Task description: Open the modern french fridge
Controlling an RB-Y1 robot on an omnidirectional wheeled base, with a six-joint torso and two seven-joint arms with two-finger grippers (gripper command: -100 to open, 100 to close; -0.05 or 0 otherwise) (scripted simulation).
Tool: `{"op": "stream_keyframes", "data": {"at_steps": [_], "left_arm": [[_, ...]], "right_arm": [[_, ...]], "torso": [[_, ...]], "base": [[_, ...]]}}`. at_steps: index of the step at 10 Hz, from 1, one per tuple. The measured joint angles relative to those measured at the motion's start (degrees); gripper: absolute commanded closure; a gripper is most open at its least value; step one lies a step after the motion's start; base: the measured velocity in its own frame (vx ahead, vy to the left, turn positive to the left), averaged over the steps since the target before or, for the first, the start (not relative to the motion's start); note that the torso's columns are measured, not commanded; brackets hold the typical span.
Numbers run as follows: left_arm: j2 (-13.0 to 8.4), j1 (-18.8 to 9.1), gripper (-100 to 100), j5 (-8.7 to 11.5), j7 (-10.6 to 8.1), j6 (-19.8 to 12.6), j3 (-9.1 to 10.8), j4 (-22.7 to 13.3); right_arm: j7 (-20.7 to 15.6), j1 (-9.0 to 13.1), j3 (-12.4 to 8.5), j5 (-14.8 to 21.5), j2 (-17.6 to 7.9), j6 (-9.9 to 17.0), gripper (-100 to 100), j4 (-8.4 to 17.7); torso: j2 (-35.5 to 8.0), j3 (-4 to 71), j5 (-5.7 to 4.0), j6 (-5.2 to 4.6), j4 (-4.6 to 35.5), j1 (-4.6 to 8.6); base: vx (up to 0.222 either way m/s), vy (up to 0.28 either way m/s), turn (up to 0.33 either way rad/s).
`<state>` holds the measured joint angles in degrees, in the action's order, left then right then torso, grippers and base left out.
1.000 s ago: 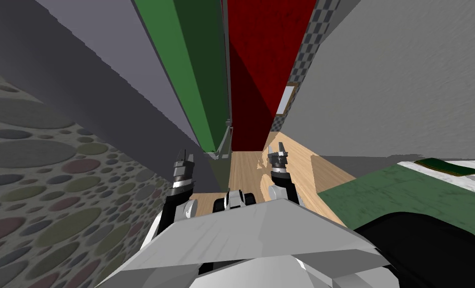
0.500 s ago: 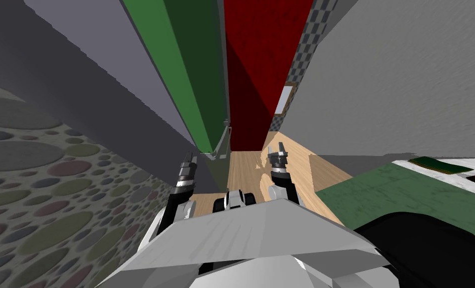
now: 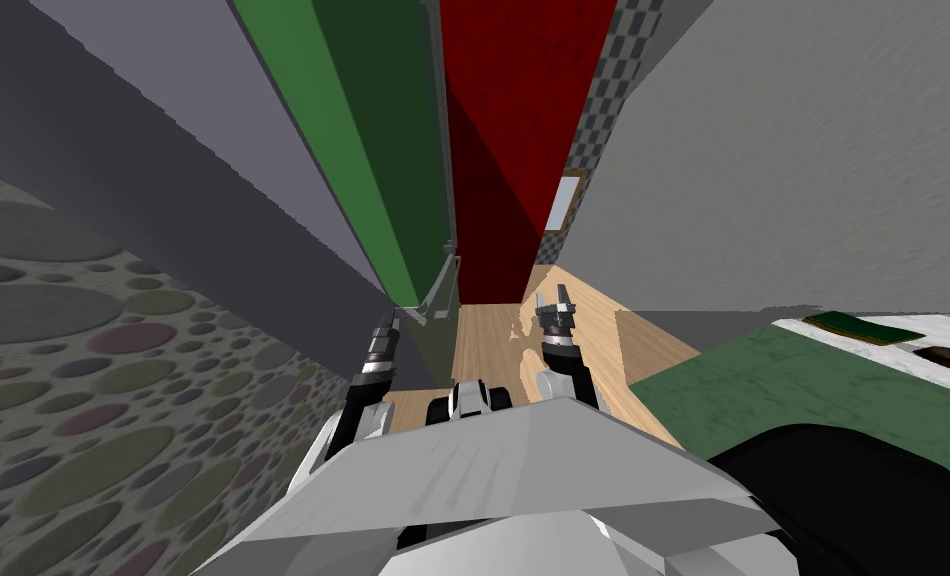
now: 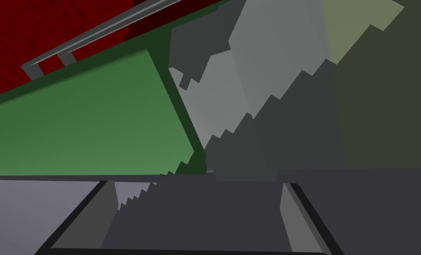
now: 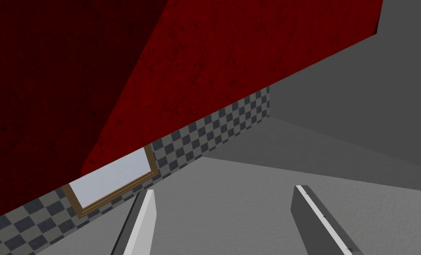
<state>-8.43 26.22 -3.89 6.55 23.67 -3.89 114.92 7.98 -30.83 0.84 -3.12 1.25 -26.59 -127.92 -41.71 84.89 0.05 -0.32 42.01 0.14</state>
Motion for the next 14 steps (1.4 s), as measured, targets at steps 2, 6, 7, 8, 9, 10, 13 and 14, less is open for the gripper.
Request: {"op": "stream_keyframes", "data": {"at_steps": [2,6,7,8,9,10,13,14], "left_arm": [[0.19,-0.7,-100,-0.25,0.06,-0.12,-0.2,-2.17],[1.12,-1.86,-100,-0.91,0.53,-1.17,-1.0,-6.09],[1.02,-2.16,-100,-0.91,0.43,-1.42,-0.97,-7.34],[1.09,-2.67,-100,-1.04,0.47,-1.4,-1.09,-8.24],[0.72,-2.67,-100,-1.0,0.34,-1.44,-1.02,-9.05],[0.88,-3.08,-100,-1.16,0.45,-1.59,-1.07,-9.92],[0.49,-3.79,-100,-1.37,0.57,-1.42,-1.13,-12.99],[0.83,-4.26,-100,-1.67,0.81,-1.78,-1.5,-14.69]], "right_arm": [[0.0,0.0,0.0,0.0,0.0,0.0,0,0.0],[0.0,-0.01,0.0,0.0,0.0,0.0,0,0.0],[0.0,-0.02,-0.01,0.0,-0.01,-0.01,0,-0.01],[0.0,0.0,-0.01,0.0,0.0,0.0,0,0.0],[0.0,0.0,0.0,0.0,0.0,0.0,0,0.0],[0.0,-0.01,-0.01,0.0,0.0,0.0,0,0.0],[0.0,0.0,0.0,0.0,0.0,0.0,0,0.0],[0.0,-0.01,0.0,0.0,0.0,0.0,0,-0.01]], "torso": [[0.41,0.22,0.12,-0.06,-0.24,-0.1],[0.77,0.46,0.19,0.04,-0.33,-0.41],[0.2,0.15,0.06,0.22,-0.03,-0.33],[0.26,0.13,0.08,-0.04,-0.11,-0.23],[0.38,0.22,0.07,-0.02,-0.2,-0.14],[0.53,0.3,0.08,-0.12,-0.29,-0.04],[0.82,0.45,0.11,-0.26,-0.41,0.03],[0.6,0.38,0.02,-0.01,-0.22,0.01]], "base": [[0.002,-0.051,-0.029],[0.008,-0.046,-0.034],[0.019,-0.027,0.018],[0.005,-0.033,-0.038],[0.005,-0.028,-0.007],[0.0,-0.033,-0.022],[0.006,-0.042,-0.033],[0.045,-0.067,-0.102]]}}
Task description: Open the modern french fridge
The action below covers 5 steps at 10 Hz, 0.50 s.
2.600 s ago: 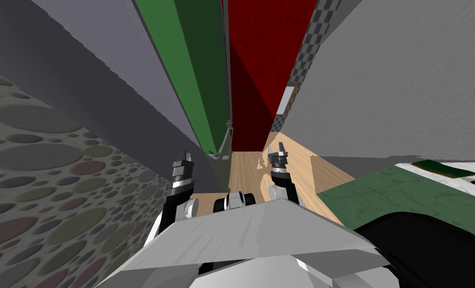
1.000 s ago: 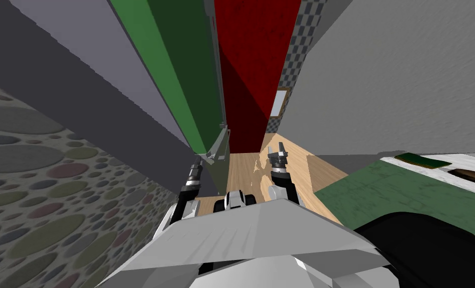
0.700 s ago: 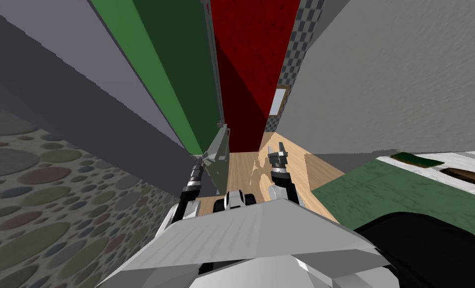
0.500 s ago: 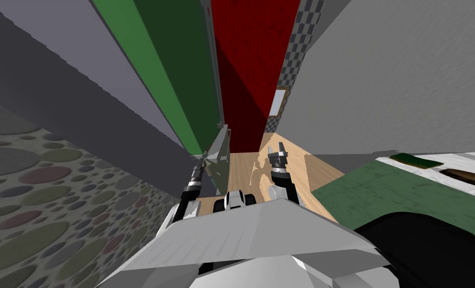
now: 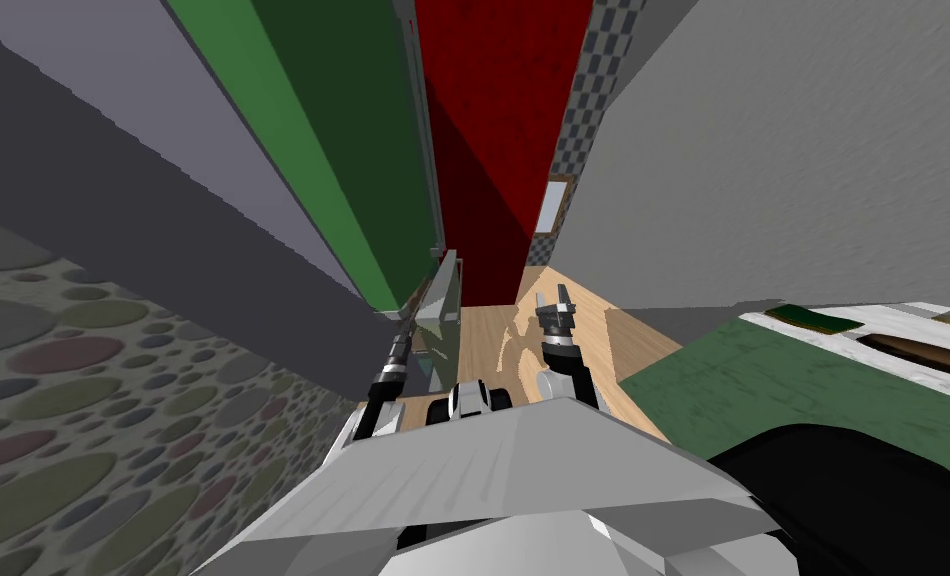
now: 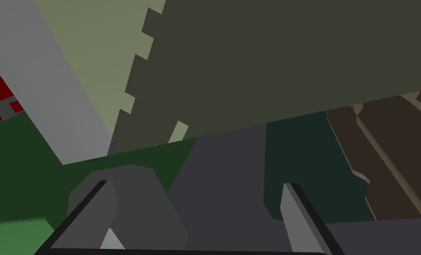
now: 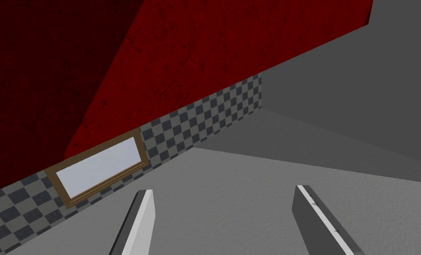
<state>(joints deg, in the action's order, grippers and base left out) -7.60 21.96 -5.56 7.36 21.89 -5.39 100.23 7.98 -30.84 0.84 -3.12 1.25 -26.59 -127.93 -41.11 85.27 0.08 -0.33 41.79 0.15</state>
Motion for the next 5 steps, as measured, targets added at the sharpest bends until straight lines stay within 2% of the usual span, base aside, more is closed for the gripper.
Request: {"op": "stream_keyframes", "data": {"at_steps": [2,5], "left_arm": [[0.36,-0.89,-100,-0.34,0.19,-1.05,-0.38,-2.93],[2.36,-1.76,-100,-0.79,0.41,-2.02,-0.85,-6.02]], "right_arm": [[0.0,-0.01,0.0,0.0,0.0,0.0,0,0.0],[0.0,0.01,0.0,0.0,0.0,0.0,0,0.0]], "torso": [[-1.05,-0.64,-0.08,0.27,0.44,-0.1],[-1.37,-0.83,-0.06,0.33,0.55,-0.21]], "base": [[0.042,-0.06,-0.035],[0.008,-0.042,-0.025]]}}
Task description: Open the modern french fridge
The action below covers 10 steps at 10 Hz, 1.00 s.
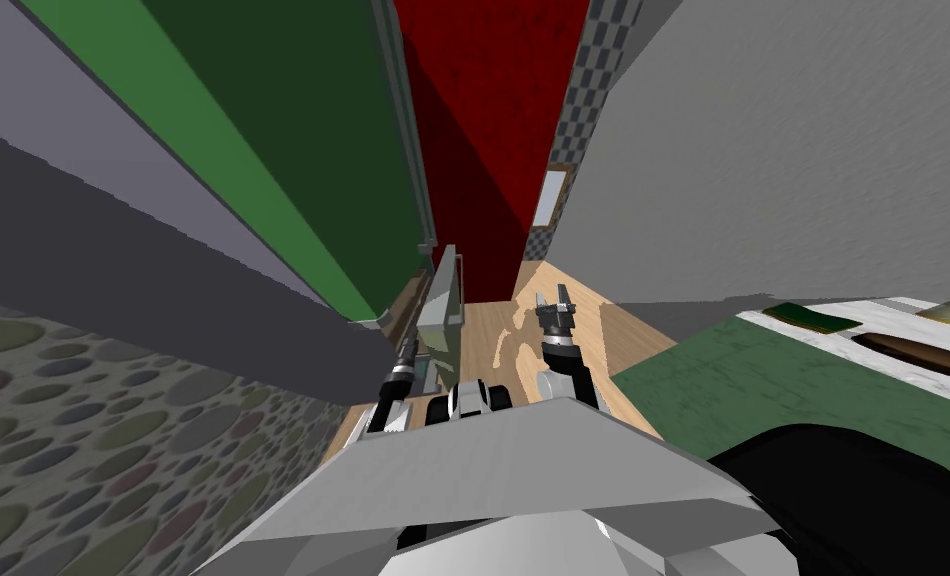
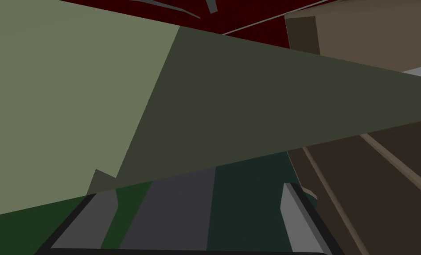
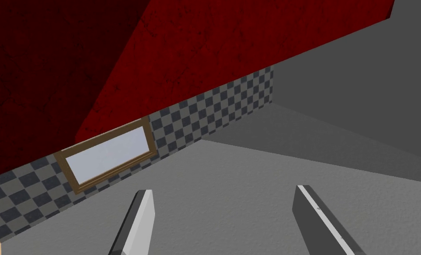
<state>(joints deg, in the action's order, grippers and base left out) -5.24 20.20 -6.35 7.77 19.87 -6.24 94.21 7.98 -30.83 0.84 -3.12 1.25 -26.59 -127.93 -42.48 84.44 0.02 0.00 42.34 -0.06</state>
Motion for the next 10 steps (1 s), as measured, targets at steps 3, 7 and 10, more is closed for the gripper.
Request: {"op": "stream_keyframes", "data": {"at_steps": [3,7,10], "left_arm": [[2.55,-0.28,-100,-0.31,0.3,-0.21,-0.31,-1.49],[2.72,-0.19,100,-0.41,0.4,-1.25,-0.37,-0.25],[3.26,-0.02,100,-0.65,0.79,-1.75,-0.65,0.53]], "right_arm": [[0.0,0.0,0.0,0.0,0.0,0.0,0,0.0],[0.0,0.0,0.0,0.0,0.0,0.0,0,0.0],[0.0,0.0,0.02,0.0,0.02,0.0,0,0.0]], "torso": [[0.22,0.15,0.0,0.01,-0.06,-0.01],[0.02,0.02,-0.07,-0.01,-0.01,0.28],[0.24,0.15,-0.07,-0.01,-0.07,0.23]], "base": [[0.027,-0.016,-0.015],[0.011,-0.056,-0.001],[-0.011,-0.201,0.001]]}}
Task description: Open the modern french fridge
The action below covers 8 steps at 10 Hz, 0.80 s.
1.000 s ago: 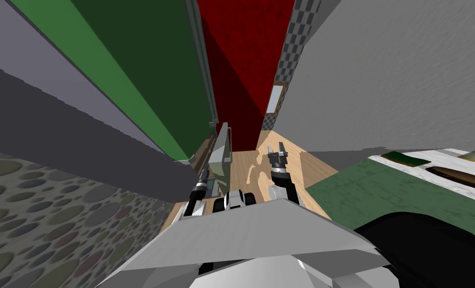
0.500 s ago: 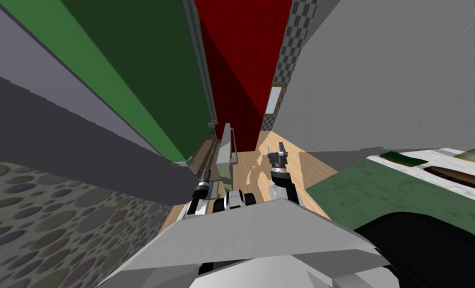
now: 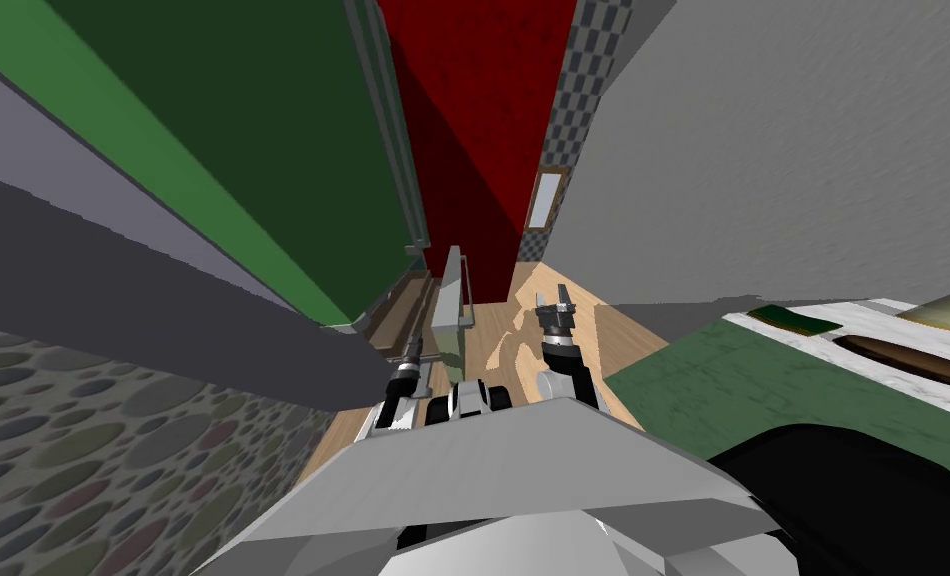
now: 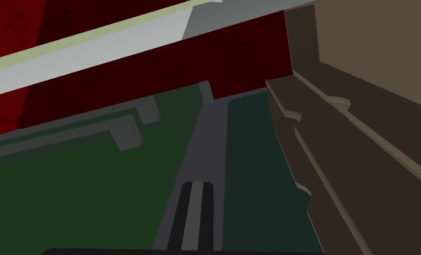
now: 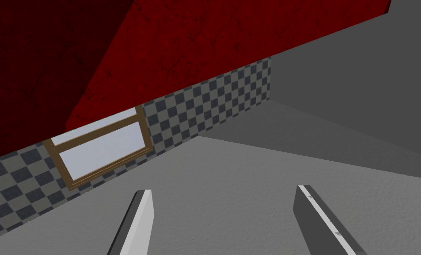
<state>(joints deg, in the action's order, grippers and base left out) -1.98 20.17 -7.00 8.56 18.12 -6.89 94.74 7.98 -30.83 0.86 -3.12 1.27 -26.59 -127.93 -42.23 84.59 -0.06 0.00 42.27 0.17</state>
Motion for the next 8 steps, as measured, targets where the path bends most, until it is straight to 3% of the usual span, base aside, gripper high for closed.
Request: {"op": "stream_keyframes", "data": {"at_steps": [1,2,5,8], "left_arm": [[0.22,0.01,100,-0.09,0.14,-0.19,-0.1,0.27],[0.26,0.01,-100,-0.1,0.18,-0.23,-0.13,0.3],[-3.4,-0.02,-100,-0.19,0.32,-0.3,-0.2,0.24],[-6.02,-0.15,-100,-0.36,0.65,-0.27,-0.3,-0.03]], "right_arm": [[0.0,0.0,0.0,0.0,0.0,0.0,0,0.0],[0.0,0.0,-0.02,0.0,-0.02,0.0,0,0.0],[0.0,0.0,-0.02,0.0,-0.02,0.0,0,0.0],[0.0,0.0,-0.01,0.0,-0.01,0.0,0,0.0]], "torso": [[0.01,0.02,0.07,0.0,-0.01,-0.24],[-0.01,0.0,0.16,0.01,0.0,-0.6],[-0.08,-0.04,0.05,0.0,0.02,-0.14],[-0.03,-0.02,-0.02,-0.01,0.01,0.1]], "base": [[-0.007,-0.084,0.004],[-0.002,-0.044,0.0],[-0.008,-0.062,0.004],[-0.009,-0.175,0.009]]}}
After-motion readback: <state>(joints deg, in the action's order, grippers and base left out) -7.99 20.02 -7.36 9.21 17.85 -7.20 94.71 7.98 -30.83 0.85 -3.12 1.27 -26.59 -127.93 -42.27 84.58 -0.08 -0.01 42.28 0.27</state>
